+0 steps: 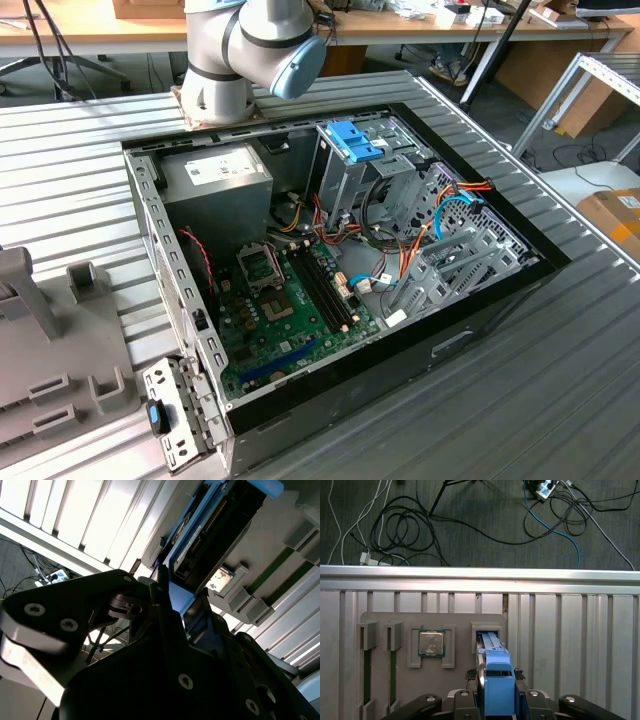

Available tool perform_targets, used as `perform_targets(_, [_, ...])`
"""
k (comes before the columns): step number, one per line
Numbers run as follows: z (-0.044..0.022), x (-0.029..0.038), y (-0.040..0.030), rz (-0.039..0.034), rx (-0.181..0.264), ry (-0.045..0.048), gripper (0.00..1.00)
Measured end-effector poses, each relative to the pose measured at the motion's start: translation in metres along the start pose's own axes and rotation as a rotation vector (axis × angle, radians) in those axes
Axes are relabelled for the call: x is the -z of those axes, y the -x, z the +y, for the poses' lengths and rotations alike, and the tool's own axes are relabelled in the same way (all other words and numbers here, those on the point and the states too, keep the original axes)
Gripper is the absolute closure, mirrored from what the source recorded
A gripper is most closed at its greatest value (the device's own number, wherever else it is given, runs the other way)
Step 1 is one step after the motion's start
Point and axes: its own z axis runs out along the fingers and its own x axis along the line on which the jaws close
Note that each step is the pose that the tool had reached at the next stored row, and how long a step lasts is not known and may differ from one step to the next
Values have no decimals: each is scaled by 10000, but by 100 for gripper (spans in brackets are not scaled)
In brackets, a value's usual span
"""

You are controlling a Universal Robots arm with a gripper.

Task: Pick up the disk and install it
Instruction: 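Pick up the disk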

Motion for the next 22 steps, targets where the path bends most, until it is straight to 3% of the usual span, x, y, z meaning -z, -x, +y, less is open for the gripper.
perform_targets(11, [3,0,0,0,0,0,64])
perform_targets(12, [4,1,1,-14,-1,1,64])
perform_targets(13, [4,1,1,-99,-2,1,64])
perform_targets(14, [3,0,1,-138,-1,-1,64])
perform_targets(20, [1,0,0,-144,-1,2,64])
perform_targets(21, [0,-2,0,-146,-1,58,64])
perform_targets(22, [0,-2,-1,-146,-5,186,64])
